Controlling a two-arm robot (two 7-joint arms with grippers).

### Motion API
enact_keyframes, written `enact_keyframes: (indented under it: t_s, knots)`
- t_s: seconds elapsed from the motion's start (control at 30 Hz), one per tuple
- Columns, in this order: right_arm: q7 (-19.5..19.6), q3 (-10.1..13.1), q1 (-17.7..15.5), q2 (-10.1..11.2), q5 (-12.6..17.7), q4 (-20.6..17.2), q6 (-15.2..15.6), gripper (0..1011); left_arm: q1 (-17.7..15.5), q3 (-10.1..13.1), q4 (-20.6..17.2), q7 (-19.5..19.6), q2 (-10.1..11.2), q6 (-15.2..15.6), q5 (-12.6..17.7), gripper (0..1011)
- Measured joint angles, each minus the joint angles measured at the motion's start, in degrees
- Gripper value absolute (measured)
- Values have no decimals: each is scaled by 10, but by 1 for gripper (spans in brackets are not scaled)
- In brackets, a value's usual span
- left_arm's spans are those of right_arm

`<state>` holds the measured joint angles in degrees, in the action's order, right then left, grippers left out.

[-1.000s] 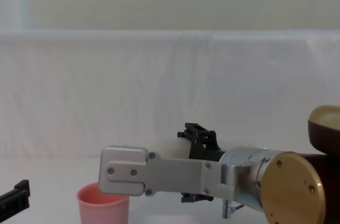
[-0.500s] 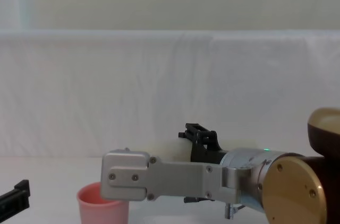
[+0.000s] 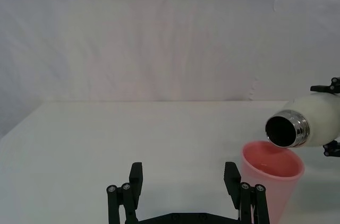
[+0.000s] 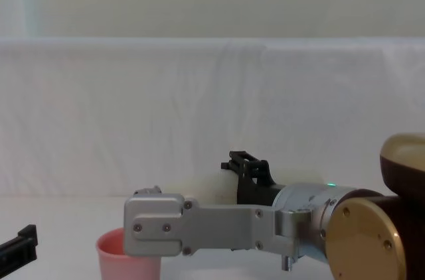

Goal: Grasp the thermos with one hand and pour water into the cup lid.

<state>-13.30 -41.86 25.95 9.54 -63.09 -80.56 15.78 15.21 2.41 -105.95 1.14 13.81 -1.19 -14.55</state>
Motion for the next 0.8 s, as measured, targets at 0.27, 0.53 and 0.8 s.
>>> enact_keyframes:
  t_s: [0.27,0.53,0.8]
  knots:
    - [0,-2,1,2,-6,-3,1,952,0,0,0,0,0,0,0,1001]
    - [-3,-2,2,4,-8,-5,0,952,0,0,0,0,0,0,0,1001]
    - [-6,-4,4,4,-11,-6,0,952,0,0,0,0,0,0,0,1001]
